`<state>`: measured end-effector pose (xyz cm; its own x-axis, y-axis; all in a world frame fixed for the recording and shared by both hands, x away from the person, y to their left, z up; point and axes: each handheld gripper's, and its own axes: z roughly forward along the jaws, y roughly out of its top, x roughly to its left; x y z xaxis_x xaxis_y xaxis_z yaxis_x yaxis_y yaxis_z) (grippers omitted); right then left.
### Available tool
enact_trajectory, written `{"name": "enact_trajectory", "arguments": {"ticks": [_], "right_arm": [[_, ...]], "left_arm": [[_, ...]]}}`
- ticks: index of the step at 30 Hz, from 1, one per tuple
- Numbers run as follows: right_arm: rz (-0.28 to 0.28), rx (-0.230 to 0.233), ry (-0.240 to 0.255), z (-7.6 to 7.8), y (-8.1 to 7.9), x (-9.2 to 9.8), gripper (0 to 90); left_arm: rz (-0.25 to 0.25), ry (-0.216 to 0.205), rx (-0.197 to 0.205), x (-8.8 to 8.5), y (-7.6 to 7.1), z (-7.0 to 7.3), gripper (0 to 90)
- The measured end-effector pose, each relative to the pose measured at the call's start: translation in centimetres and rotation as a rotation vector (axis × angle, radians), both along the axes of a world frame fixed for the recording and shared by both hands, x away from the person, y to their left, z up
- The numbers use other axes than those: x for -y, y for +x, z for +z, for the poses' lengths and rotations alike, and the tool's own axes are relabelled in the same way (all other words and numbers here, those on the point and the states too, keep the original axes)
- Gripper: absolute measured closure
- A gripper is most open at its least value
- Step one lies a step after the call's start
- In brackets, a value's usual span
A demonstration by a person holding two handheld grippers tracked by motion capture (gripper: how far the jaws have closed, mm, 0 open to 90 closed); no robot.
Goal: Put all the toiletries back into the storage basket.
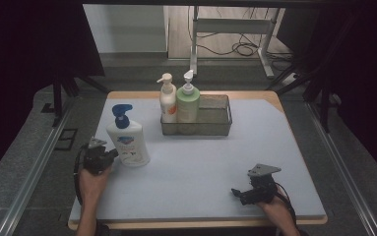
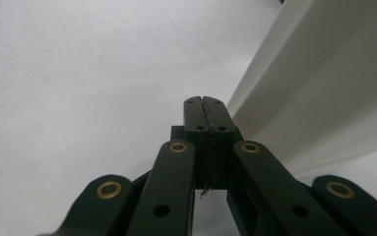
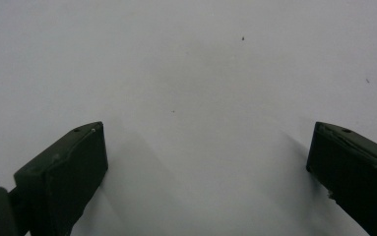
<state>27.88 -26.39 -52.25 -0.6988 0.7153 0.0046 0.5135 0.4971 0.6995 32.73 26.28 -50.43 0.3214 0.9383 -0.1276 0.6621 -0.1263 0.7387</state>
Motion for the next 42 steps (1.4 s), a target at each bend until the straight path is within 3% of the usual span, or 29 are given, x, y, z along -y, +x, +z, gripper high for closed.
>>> {"name": "enact_trajectory", "arguments": {"ticks": [14, 32, 42], "right_arm": [[0.000, 0.000, 0.000, 0.0, 0.0, 0.0, 1.4], [0.001, 0.000, 0.001, 0.0, 0.0, 0.0, 1.4], [0.000, 0.000, 0.001, 0.0, 0.0, 0.0, 1.4]], "left_arm": [[-0.015, -0.023, 0.006, 0.9, 0.4, -0.2, 89.6], [-0.129, -0.021, 0.014, 4.4, 0.5, 0.2, 89.5], [-0.197, -0.011, 0.009, 7.2, 0.4, 0.3, 89.5]]}}
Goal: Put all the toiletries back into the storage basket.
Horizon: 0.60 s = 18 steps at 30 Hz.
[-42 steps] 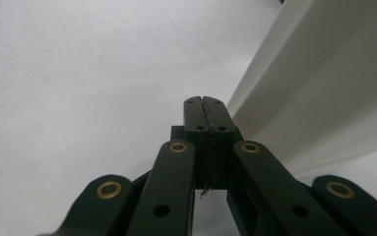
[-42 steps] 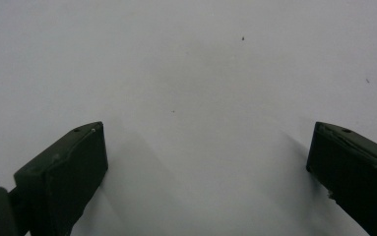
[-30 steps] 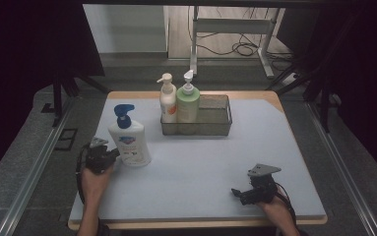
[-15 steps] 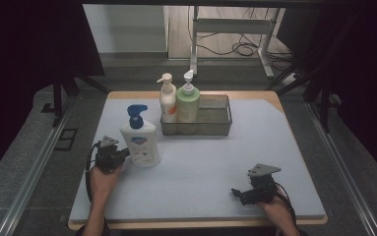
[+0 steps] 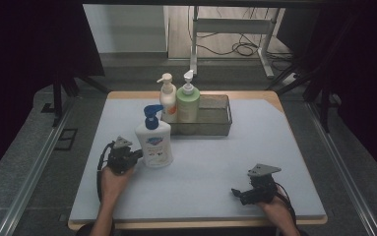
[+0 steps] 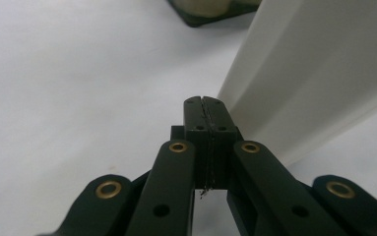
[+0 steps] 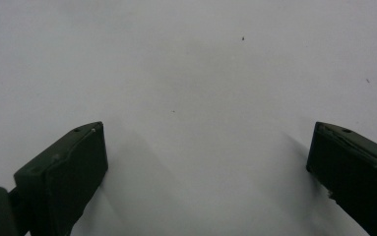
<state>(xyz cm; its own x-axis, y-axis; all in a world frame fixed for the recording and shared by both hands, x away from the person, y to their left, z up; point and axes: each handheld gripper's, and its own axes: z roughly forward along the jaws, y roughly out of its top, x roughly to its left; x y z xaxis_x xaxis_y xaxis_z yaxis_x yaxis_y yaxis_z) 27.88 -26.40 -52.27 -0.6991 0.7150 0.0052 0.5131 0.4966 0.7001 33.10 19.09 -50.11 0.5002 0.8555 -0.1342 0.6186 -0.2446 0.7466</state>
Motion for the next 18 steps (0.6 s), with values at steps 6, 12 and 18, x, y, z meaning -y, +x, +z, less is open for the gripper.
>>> {"name": "enact_trajectory", "arguments": {"ticks": [6, 12, 18], "right_arm": [[0.000, 0.000, 0.001, 0.0, 0.0, 0.0, 1.4], [0.000, 0.000, 0.001, 0.0, 0.0, 0.0, 1.4], [0.000, 0.000, 0.001, 0.0, 0.0, 0.0, 1.4]], "left_arm": [[-0.042, 0.018, 0.003, 1.8, -0.3, 0.2, 89.4], [-0.075, 0.028, -0.001, 2.8, -0.6, 0.1, 89.4], [-0.102, 0.029, -0.004, 3.5, -0.9, 0.1, 89.4]]}}
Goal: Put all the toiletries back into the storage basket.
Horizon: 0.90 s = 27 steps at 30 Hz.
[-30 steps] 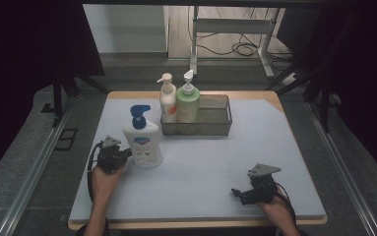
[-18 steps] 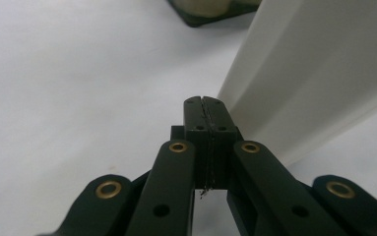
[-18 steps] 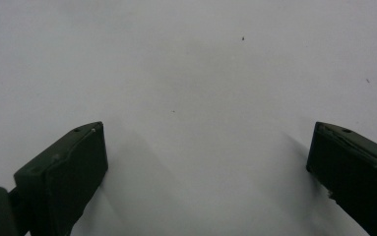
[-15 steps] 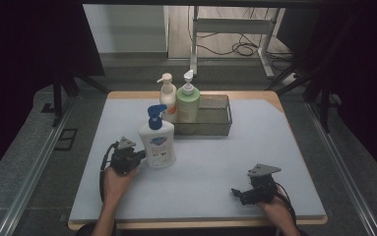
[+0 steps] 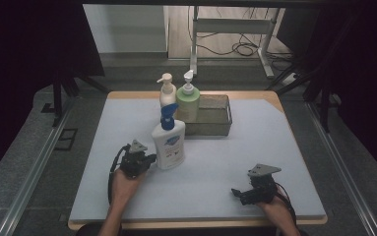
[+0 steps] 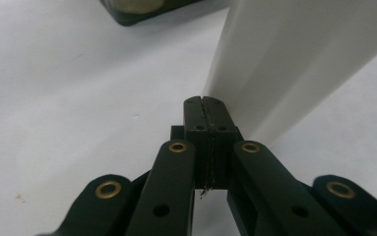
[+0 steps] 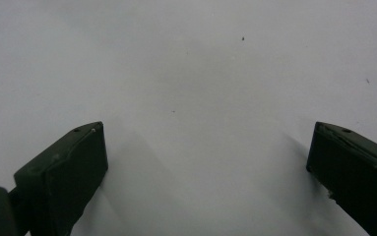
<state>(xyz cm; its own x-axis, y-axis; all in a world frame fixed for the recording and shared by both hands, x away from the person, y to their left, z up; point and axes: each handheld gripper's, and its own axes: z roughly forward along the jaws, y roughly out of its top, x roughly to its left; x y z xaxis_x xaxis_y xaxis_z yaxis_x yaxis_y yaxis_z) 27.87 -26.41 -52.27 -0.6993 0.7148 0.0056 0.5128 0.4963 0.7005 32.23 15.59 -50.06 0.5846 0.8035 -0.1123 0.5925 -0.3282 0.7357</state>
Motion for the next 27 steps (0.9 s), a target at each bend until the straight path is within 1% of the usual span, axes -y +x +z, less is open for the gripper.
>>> {"name": "enact_trajectory", "arguments": {"ticks": [7, 12, 13, 16, 19, 21, 24, 27], "right_arm": [[0.000, 0.001, -0.001, 0.0, 0.0, 0.0, 1.4], [0.000, 0.000, 0.000, 0.0, 0.0, 0.0, 1.4], [0.000, 0.001, 0.000, 0.0, 0.0, 0.0, 1.4], [0.000, 0.000, 0.000, 0.0, 0.0, 0.0, 1.4], [0.000, 0.000, 0.000, 0.0, 0.0, 0.0, 1.4], [0.000, 0.000, 0.000, 0.0, 0.0, 0.0, 1.4], [0.000, 0.000, 0.000, 0.0, 0.0, 0.0, 1.4], [0.000, 0.000, 0.000, 0.0, 0.0, 0.0, 1.4]], "left_arm": [[-0.038, 0.002, -0.003, 0.7, -0.3, 0.0, 89.2], [-0.075, 0.002, 0.000, 1.4, -0.5, 0.0, 88.7], [-0.077, 0.014, 0.003, 1.5, -0.5, 0.0, 88.4], [-0.063, 0.037, 0.007, 1.6, -0.3, 0.0, 86.8], [-0.047, 0.025, 0.001, 1.5, 0.1, -0.1, 86.1], [-0.040, 0.031, 0.001, 1.7, 0.4, -0.3, 86.5], [-0.039, 0.034, 0.002, 2.0, 0.6, -0.5, 89.4], [-0.059, 0.026, -0.007, 2.3, 0.6, -0.6, 89.6]]}}
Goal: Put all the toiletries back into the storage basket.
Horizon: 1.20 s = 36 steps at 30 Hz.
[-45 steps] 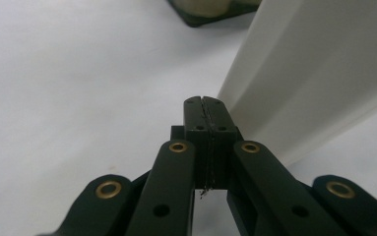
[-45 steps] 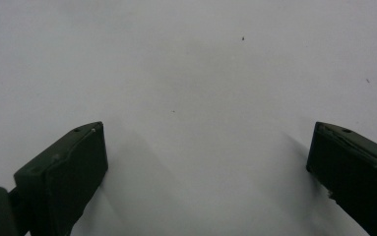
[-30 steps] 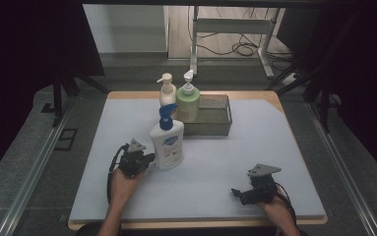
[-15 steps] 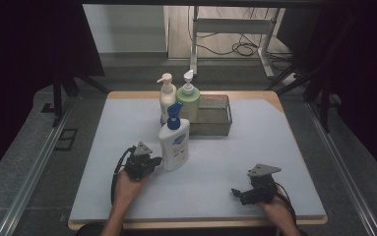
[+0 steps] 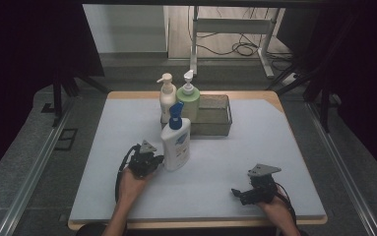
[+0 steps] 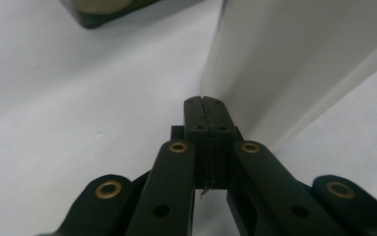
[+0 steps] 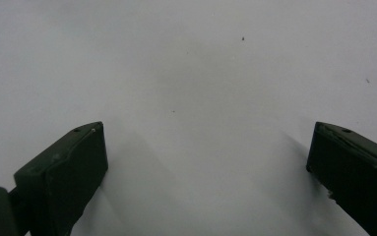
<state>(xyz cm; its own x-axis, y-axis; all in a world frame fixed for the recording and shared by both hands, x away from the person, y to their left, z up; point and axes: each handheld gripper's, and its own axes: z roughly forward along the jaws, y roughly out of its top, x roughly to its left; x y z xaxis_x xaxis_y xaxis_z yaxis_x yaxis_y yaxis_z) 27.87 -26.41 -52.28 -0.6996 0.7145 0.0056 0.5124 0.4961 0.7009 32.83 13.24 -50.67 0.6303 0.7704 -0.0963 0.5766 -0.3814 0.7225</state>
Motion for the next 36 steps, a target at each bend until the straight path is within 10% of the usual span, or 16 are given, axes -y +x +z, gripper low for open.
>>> {"name": "enact_trajectory", "arguments": {"ticks": [36], "right_arm": [[0.000, 0.001, -0.001, 0.0, 0.0, 0.0, 1.4]], "left_arm": [[-0.196, 0.032, -0.018, 5.8, -2.9, -0.1, 89.6]]}}
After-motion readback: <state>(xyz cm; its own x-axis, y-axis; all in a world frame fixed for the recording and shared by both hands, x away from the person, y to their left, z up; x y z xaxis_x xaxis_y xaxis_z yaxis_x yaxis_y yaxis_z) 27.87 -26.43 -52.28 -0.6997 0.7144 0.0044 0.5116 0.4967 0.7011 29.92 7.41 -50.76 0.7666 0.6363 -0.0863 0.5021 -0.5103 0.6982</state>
